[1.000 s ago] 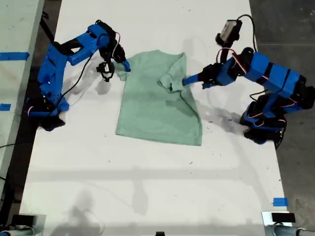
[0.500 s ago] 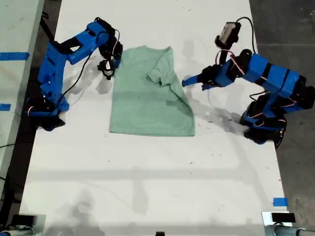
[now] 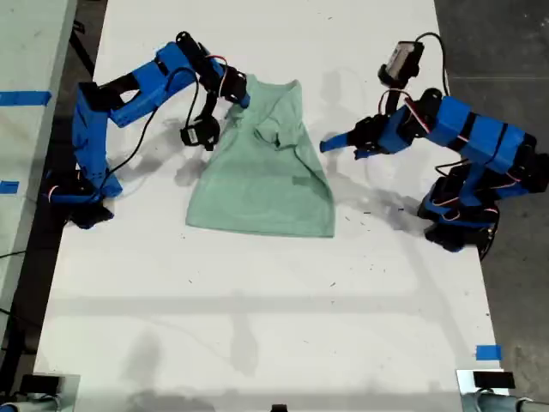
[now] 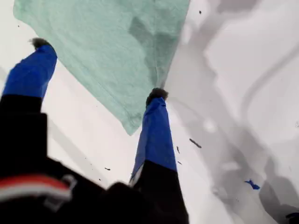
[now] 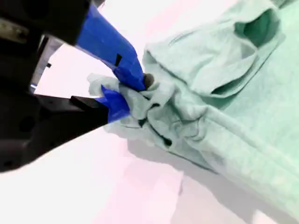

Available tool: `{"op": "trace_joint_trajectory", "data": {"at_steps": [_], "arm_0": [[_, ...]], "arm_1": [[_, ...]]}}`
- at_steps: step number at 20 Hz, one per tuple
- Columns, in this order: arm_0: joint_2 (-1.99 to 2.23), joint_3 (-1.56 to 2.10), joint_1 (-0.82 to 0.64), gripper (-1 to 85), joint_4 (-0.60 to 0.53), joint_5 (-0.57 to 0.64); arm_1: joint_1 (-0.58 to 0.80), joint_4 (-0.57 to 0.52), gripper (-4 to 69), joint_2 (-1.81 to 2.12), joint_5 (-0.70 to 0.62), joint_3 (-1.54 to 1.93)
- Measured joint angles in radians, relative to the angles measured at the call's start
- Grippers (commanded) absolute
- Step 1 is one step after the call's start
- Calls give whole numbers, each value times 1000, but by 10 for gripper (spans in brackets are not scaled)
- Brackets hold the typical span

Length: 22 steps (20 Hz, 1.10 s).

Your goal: Fold tshirt

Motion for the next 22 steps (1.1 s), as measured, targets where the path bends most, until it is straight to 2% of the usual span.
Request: {"op": "trace_joint_trajectory", "data": {"at_steps": [1, 2, 3, 4, 6, 8, 13, 16, 18, 20, 22], "arm_0": [[-61, -15, 12, 26, -35, 0], [-135, -49, 15, 201, -60, 2], [-195, -67, 15, 259, -89, 3], [-253, -75, 12, 276, -124, 3], [-298, -80, 9, 288, -152, 3], [-288, -80, 9, 277, -121, 3], [-51, -77, 12, 236, 158, -18], [133, 26, 26, 225, 368, -98], [236, 141, 69, 216, 428, -170], [360, 322, 138, 232, 417, -255], [518, 538, 213, 231, 354, -347]], "arm_1": [[-9, 0, 347, 5, 5, 2], [-17, 0, 347, 14, 8, 3], [-23, 0, 347, 23, 14, 17], [-26, 0, 347, 32, 20, 32], [-32, 0, 347, 61, 29, 61], [-34, 0, 347, 97, 38, 89], [-43, 0, 345, 121, 43, 109], [-60, 0, 344, 121, 43, 109], [-74, 0, 340, 121, 43, 109], [-94, 0, 339, 121, 44, 121], [-126, 0, 315, 123, 57, 130]]}}
